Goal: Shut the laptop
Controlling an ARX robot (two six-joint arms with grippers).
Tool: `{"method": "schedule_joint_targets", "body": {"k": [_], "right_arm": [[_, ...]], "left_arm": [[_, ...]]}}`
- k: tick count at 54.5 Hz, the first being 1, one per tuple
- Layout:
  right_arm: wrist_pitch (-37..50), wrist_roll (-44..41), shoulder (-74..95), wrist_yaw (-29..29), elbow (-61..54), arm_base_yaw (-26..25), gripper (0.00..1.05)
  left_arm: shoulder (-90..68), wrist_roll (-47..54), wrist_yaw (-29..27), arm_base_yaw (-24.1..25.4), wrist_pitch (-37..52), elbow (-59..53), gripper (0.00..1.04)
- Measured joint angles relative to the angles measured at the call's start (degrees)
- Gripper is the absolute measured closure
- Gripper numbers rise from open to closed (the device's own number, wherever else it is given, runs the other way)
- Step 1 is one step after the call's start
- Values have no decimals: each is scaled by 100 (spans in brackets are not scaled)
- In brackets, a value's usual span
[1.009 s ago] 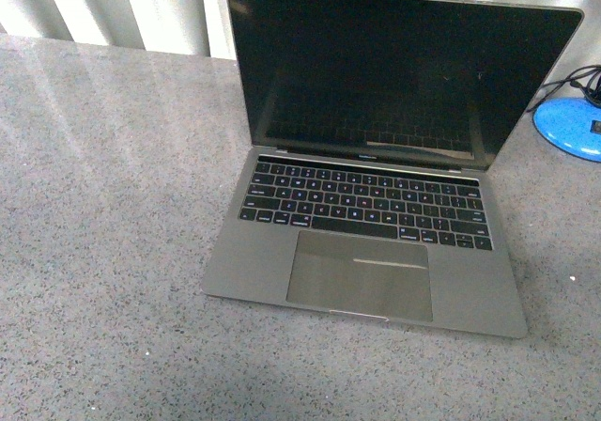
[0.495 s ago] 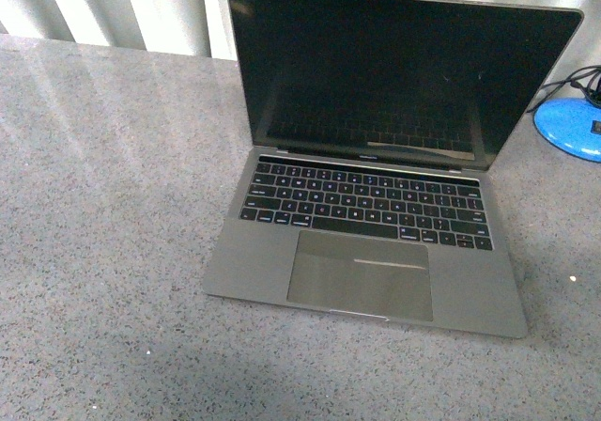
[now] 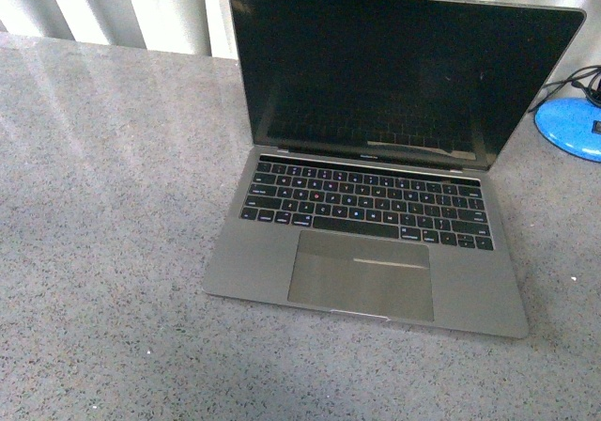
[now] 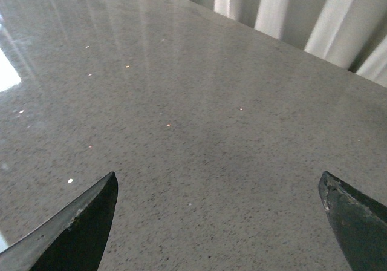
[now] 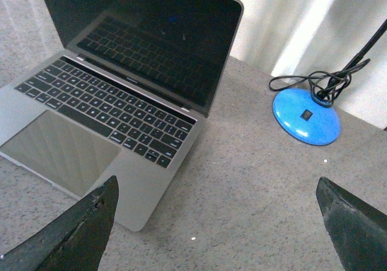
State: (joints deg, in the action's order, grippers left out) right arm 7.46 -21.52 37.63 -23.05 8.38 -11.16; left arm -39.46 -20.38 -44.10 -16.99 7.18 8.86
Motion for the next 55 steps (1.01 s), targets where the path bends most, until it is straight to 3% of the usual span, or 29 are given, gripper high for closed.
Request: {"method": "schedule_joint_targets", "body": {"k": [10,22,36,48,50,55], "right_arm": [[1119,-229,1419,50,372,90,10],[1596,-527,3143,313,1443,645,10],[1545,-918,4367,721,2800,1233,10],[1606,-1224,5213,981,3580,1364,10],[1606,-1252,5359,1005,3724,1390,19],[1591,-1325,5523,1010,3954,1434,40]], "left_arm": [[-1283,942,1082,260,1598,367,7],[-3307,2090,2743,597,3189,1596,7],[-4745,2839,3650,444,3239,3185,7],[-5722,3305,4332,496,2771,4409,7],[-5928,3383,4352,522,2715,4638,10],[-6380,3560,4413,544,2590,5215,34]]}}
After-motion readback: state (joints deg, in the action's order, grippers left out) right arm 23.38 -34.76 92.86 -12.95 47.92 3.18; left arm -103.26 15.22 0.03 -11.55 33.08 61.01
